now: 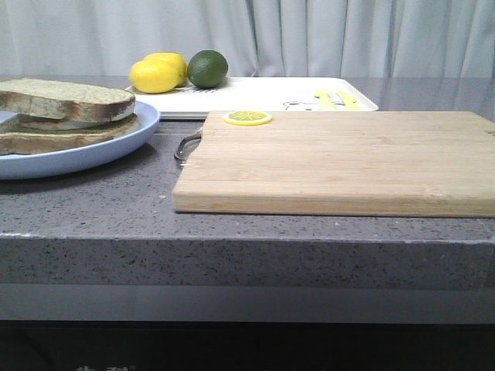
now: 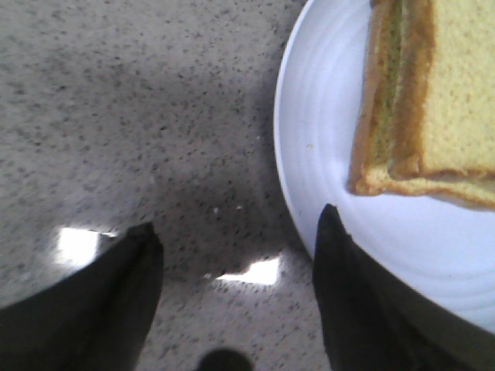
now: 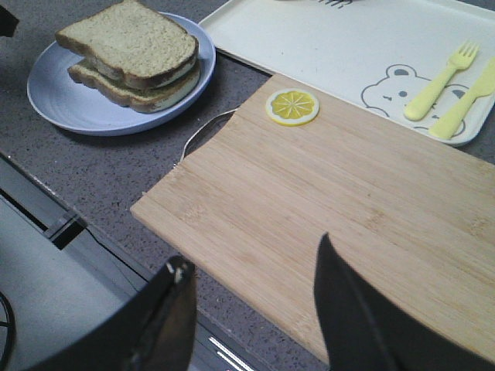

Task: Place bread and move sandwich to tray

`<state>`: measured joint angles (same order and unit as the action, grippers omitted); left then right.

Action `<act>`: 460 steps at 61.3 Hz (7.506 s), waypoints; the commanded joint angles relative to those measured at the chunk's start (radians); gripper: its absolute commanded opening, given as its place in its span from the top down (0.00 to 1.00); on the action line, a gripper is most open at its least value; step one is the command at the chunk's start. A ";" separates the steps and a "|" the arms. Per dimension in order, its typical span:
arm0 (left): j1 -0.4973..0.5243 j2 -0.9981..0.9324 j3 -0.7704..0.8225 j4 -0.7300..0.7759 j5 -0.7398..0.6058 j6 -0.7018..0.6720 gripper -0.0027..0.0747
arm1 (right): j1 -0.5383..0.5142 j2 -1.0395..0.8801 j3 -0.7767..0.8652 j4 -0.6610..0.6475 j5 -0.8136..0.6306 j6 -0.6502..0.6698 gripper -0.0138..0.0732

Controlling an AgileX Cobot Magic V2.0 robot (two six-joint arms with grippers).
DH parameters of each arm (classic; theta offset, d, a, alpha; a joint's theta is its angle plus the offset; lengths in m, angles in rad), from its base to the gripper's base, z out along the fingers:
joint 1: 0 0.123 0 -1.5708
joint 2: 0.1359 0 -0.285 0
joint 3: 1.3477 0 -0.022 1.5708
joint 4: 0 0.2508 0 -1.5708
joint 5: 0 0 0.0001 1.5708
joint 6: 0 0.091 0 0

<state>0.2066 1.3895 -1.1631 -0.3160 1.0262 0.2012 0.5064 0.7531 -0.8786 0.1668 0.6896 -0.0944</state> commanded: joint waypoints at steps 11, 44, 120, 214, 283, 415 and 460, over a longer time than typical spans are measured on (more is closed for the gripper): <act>0.050 0.108 -0.035 -0.290 -0.051 0.144 0.43 | -0.005 -0.006 -0.024 -0.004 -0.065 -0.010 0.40; 0.050 0.225 -0.035 -0.368 -0.099 0.149 0.65 | -0.005 -0.006 -0.024 -0.004 -0.065 -0.010 0.40; -0.223 0.450 -0.660 -0.488 -0.056 -0.062 0.99 | -0.005 -0.006 -0.024 -0.004 -0.065 -0.010 0.40; -0.310 0.487 -0.909 -0.138 0.000 -0.188 0.51 | -0.005 -0.006 -0.024 -0.004 -0.064 -0.010 0.40; -0.737 -0.535 0.242 0.262 -0.491 -0.191 0.51 | -0.005 -0.006 -0.024 -0.003 -0.046 -0.010 0.40; -0.295 -1.417 1.150 0.279 -1.049 -0.191 0.99 | -0.005 -0.006 -0.024 -0.018 0.007 -0.010 0.92; -0.287 -1.417 1.169 0.254 -1.039 -0.191 0.99 | -0.005 -0.006 -0.024 -0.018 0.007 -0.010 0.92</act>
<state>-0.0813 -0.0043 0.0039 -0.0510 0.0717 0.0087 0.5064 0.7531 -0.8786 0.1520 0.7566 -0.0957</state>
